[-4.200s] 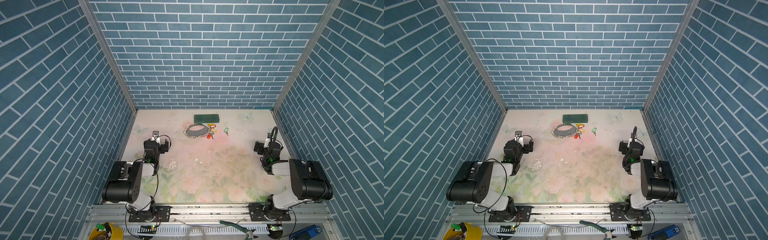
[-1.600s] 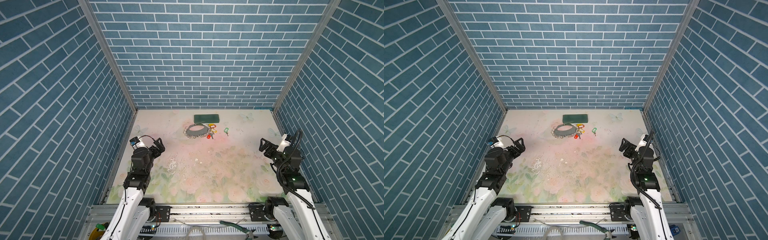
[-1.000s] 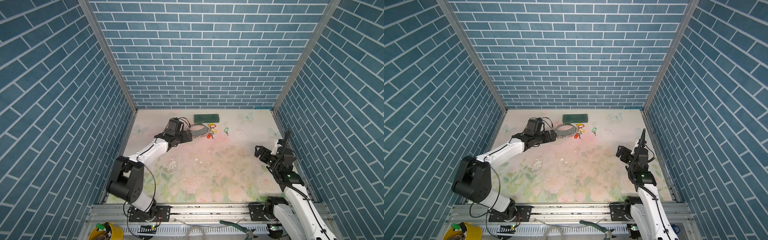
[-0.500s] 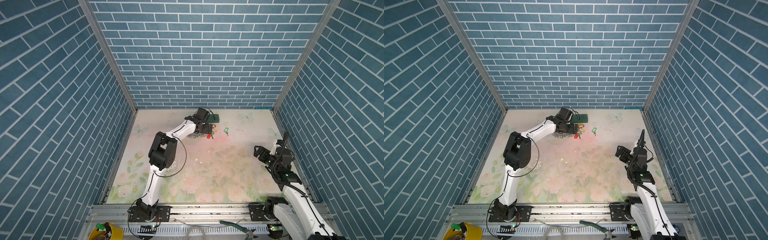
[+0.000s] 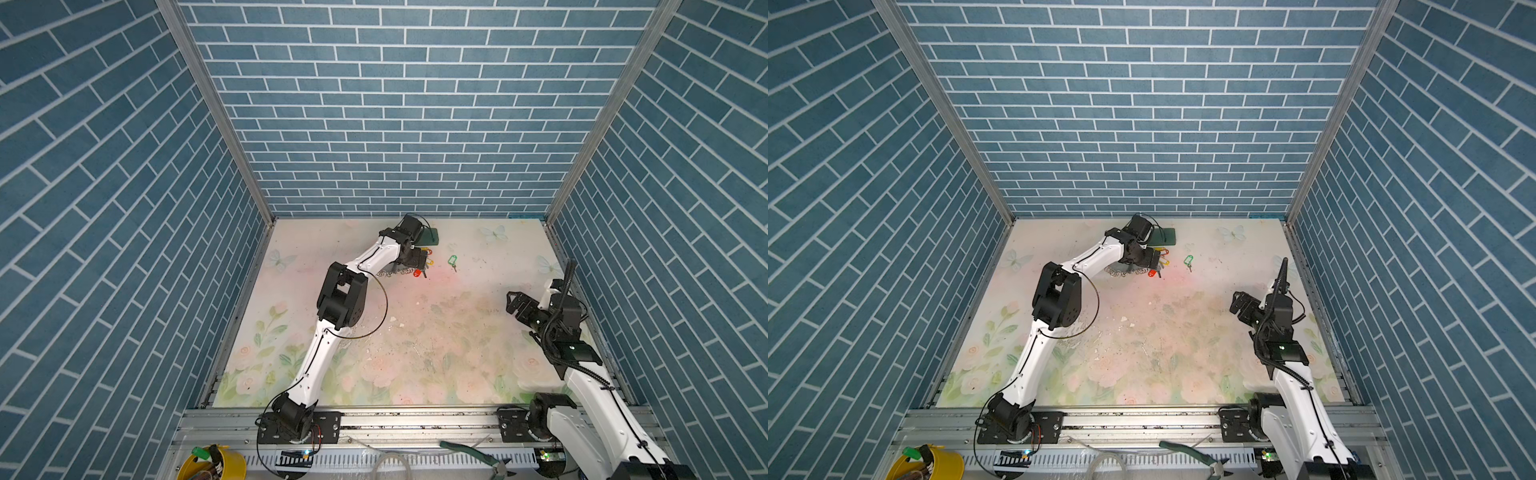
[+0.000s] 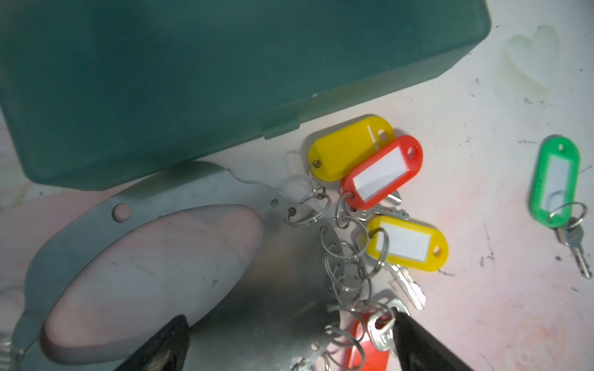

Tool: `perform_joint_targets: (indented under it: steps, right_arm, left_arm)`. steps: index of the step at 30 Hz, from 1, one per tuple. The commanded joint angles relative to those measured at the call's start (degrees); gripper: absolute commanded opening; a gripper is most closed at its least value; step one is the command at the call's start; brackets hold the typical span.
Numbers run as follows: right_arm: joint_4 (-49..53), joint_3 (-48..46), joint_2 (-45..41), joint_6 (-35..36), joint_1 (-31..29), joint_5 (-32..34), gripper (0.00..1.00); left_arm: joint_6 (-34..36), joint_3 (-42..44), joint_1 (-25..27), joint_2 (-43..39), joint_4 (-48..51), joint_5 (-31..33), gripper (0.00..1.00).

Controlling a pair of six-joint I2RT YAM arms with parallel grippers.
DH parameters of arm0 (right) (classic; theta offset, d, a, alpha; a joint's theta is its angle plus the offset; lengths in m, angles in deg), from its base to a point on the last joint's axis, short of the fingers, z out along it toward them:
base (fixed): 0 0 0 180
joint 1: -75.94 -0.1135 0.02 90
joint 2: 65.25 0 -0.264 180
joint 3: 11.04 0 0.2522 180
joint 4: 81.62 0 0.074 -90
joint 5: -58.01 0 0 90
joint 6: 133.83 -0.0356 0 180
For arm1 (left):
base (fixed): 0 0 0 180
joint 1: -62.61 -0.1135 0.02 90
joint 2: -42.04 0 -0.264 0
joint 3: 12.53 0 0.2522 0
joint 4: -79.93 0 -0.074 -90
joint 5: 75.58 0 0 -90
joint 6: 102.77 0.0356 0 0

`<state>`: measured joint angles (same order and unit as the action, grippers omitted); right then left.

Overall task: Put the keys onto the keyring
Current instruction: 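Reach the left gripper to the metal keyring plate while the right arm lifts, then drag the keyring plate nearer with the left gripper while the right reaches the green-tagged key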

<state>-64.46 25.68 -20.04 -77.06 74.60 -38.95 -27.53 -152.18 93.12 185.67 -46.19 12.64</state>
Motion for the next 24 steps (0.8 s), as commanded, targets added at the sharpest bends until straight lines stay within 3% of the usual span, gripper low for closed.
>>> perform_joint_targets:
  steps: [1, 7, 14, 24]
  right_arm:
    - [-0.5, -0.7, -0.7, -1.7, -0.1, -0.4, 0.96]
    - [-1.2, -1.0, -0.3, -1.7, -0.1, 0.7, 0.96]
    - [-1.2, -0.2, 1.0, -1.6, -0.1, 1.3, 0.96]
    - [2.0, 1.5, 1.4, -3.7, -0.1, -0.6, 0.96]
  left_arm:
    - [1.3, -0.3, -0.4, 2.5, 2.4, -2.0, 1.00]
    - [1.3, 5.3, -0.1, 1.4, 2.2, -3.9, 1.00]
    - [-0.6, 29.8, 0.6, -12.0, -9.7, -4.6, 1.00]
    - [-7.1, 57.3, 2.7, -29.5, -22.8, -3.3, 1.00]
